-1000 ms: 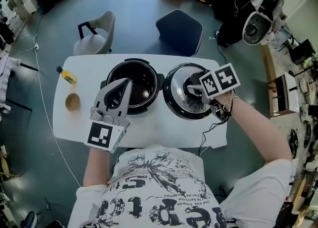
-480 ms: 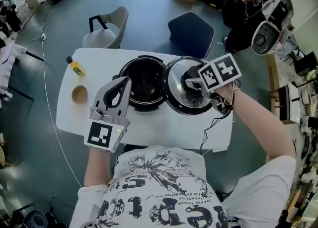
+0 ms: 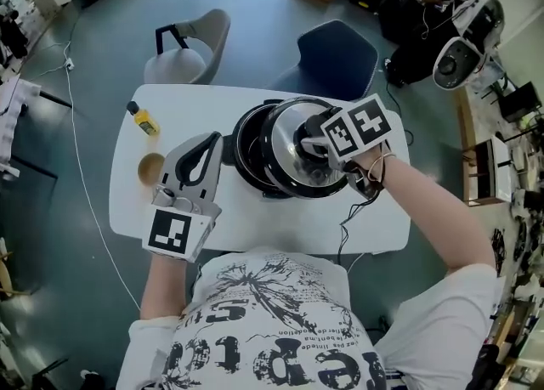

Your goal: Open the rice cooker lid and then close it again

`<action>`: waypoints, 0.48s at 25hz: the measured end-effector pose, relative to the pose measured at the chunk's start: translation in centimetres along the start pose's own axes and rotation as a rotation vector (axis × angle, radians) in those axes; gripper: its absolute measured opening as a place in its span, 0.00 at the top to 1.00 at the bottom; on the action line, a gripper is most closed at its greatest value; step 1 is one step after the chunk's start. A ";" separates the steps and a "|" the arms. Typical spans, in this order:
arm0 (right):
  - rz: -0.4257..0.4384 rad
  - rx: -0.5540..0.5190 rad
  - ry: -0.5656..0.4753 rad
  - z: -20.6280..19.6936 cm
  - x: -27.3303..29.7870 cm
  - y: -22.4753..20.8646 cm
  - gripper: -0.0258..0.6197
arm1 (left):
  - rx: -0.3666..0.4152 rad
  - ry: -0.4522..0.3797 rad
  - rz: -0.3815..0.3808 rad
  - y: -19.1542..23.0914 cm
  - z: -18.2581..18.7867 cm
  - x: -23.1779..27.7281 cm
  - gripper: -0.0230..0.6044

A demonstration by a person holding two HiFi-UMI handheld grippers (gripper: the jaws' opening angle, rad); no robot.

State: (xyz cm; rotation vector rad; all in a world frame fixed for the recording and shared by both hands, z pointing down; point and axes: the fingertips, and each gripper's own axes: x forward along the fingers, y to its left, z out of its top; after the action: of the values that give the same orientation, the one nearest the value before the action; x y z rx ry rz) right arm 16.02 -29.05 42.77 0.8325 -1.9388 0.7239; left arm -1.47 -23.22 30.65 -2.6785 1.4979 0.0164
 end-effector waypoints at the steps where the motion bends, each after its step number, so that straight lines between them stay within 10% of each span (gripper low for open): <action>1: -0.002 -0.005 0.006 0.5 0.5 0.6 0.50 | -0.006 0.000 -0.001 0.6 0.0 -0.2 0.94; 12: -0.036 0.015 0.019 4.1 6.3 3.7 0.50 | -0.034 0.006 -0.034 6.4 -2.2 -0.4 0.94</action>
State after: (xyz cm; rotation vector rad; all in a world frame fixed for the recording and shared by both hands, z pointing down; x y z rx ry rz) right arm 8.64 -31.57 45.94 0.8642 -1.8990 0.7228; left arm -7.21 -26.42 32.53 -2.7327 1.4665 0.0321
